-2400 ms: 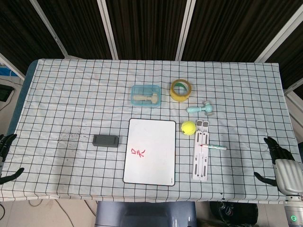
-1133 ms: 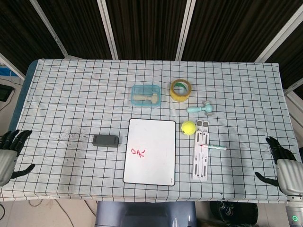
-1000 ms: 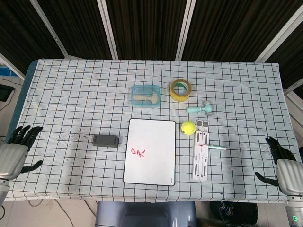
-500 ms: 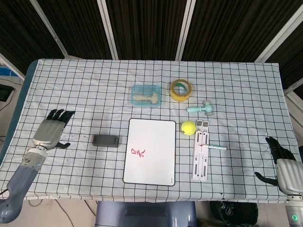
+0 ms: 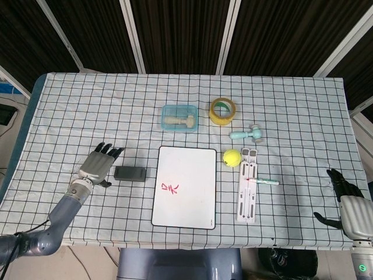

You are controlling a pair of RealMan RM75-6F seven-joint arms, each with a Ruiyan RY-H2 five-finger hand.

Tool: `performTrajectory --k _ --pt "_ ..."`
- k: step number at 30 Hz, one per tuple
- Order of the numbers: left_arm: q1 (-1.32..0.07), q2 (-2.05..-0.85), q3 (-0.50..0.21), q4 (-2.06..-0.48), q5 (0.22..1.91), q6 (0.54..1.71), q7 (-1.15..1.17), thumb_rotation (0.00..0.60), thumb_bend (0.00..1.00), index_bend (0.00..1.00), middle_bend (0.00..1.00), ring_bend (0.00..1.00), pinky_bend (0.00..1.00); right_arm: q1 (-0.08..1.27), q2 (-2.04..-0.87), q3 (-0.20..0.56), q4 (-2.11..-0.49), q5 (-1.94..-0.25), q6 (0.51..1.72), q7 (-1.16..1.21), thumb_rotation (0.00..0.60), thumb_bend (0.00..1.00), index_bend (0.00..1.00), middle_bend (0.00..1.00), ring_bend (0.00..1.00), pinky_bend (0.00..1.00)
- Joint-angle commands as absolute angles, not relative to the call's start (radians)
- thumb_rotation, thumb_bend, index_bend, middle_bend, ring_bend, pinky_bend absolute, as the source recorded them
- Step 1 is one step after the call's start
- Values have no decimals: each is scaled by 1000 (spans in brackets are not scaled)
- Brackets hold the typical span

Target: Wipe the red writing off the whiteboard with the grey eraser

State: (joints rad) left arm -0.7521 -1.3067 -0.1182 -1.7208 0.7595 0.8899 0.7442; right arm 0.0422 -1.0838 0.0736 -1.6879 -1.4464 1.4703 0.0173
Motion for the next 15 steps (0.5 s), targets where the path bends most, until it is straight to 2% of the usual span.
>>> performTrajectory --k 1,15 --pt "-771 -1328 -107 -1709 751 897 757 600 100 15 170 0 18 43 -1083 74 -1688 -1446 1469 18 600 78 59 99 200 213" --pt "-812 -1389 -68 -1679 781 922 761 600 166 160 262 0 18 44 -1079 75 -1691 -1442 1466 19 600 78 59 99 200 214"
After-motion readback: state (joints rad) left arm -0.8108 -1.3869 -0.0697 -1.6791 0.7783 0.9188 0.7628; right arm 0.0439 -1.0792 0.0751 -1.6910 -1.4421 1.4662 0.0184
